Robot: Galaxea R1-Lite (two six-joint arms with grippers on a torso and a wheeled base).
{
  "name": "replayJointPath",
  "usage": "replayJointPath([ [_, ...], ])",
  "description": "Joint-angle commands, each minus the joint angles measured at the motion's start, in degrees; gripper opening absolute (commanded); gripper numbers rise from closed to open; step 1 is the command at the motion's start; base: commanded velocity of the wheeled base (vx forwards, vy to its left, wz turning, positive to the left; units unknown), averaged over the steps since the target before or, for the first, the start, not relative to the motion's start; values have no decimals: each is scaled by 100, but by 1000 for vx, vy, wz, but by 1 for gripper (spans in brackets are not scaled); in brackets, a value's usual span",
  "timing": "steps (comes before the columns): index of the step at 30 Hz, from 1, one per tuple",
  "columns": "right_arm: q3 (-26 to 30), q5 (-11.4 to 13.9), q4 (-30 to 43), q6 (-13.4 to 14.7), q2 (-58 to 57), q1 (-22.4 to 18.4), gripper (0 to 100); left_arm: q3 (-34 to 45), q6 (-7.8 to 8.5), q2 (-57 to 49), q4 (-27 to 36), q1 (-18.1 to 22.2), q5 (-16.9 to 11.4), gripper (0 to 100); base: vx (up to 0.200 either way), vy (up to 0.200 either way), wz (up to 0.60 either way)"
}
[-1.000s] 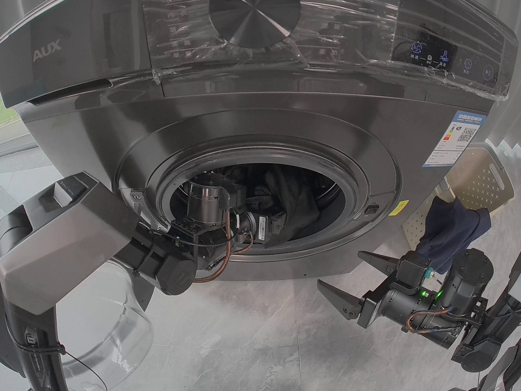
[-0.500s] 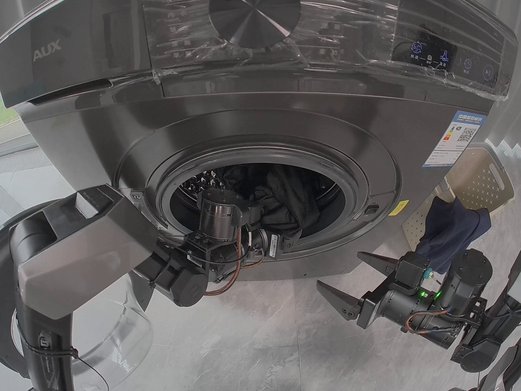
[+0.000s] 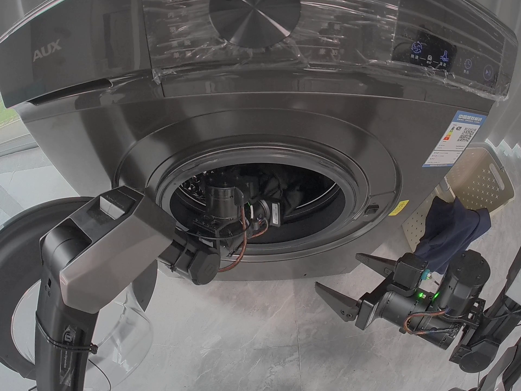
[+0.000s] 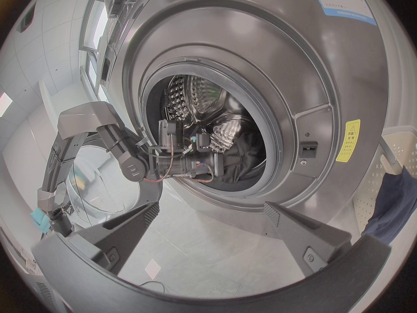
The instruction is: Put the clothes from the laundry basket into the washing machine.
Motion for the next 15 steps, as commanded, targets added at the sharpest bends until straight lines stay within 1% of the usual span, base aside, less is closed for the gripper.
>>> replayJointPath([
  [1,-7,0,-1,-1,44,-1,100,-544,-153,59,-101,75,143,0,0,0,0],
  [3,-7,0,-1,-1,53,8,100,-1080,-249,226,-189,119,354,0,0,0,0],
  [8,2,0,-10,8,53,26,100,-1555,-284,507,-241,207,424,0,0,0,0],
  [12,2,0,-10,-1,53,26,100,-1722,-302,586,-259,251,512,0,0,0,0],
  [15,2,9,-10,-1,53,26,100,-1572,-302,551,-232,269,512,0,0,0,0],
])
